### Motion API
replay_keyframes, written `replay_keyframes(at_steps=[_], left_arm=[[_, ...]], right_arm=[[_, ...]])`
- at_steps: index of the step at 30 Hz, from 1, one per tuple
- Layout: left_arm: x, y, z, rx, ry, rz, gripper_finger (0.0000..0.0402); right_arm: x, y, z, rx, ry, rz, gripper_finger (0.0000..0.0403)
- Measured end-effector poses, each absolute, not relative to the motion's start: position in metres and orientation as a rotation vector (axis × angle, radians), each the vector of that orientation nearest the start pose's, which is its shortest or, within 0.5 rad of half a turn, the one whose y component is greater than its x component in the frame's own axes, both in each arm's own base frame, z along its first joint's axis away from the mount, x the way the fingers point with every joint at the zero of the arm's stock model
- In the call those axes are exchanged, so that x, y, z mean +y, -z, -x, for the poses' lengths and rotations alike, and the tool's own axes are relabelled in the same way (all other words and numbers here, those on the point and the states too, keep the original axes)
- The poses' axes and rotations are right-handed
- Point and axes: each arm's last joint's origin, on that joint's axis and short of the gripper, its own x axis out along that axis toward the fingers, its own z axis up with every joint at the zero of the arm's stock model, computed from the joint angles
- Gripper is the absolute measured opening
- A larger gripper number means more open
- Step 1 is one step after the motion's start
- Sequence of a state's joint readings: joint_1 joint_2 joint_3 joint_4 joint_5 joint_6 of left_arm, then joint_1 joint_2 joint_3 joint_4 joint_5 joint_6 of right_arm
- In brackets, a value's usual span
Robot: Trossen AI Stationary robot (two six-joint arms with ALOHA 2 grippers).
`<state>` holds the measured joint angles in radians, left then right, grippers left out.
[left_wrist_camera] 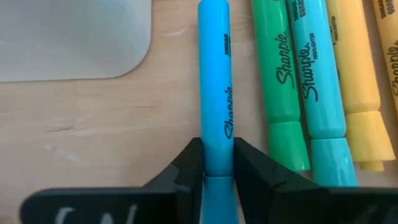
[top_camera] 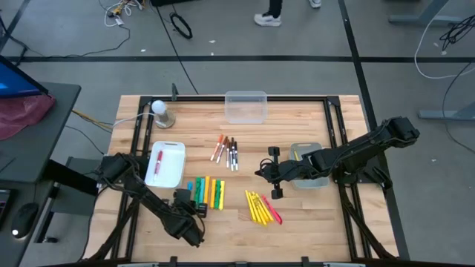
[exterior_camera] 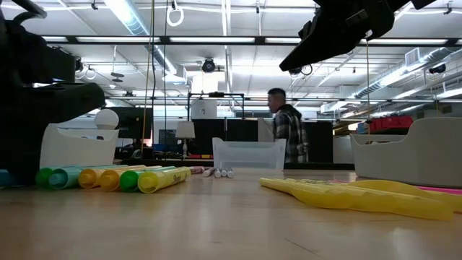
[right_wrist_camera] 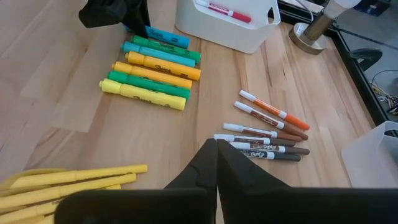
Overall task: Pick & Place Markers
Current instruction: Put the blue highlighter pen into the transparent bin
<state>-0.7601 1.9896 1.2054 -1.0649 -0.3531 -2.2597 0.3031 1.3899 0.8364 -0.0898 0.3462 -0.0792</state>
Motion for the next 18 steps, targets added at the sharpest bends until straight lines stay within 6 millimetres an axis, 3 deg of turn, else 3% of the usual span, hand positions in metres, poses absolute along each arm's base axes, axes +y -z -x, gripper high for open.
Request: replay_keyframes(at_steps=[5,10,18], left_arm=[[-0.215,-0.13,-0.237,0.969,-1.304,0.802,0.0069],[-0.224,-0.156,-0.242,1.071,-1.322,0.766,0.007],[-0.241,-0.205,-0.265,1.044,-1.079,0.689,0.0069]], right_arm=[[0.077,-0.228,-0.278,0.612,0.018,0.282,0.0004],[0.077,-0.229,-0.278,0.612,0.018,0.282,0.0004],[0.075,-0.235,-0.273,0.604,0.025,0.263,0.0004]])
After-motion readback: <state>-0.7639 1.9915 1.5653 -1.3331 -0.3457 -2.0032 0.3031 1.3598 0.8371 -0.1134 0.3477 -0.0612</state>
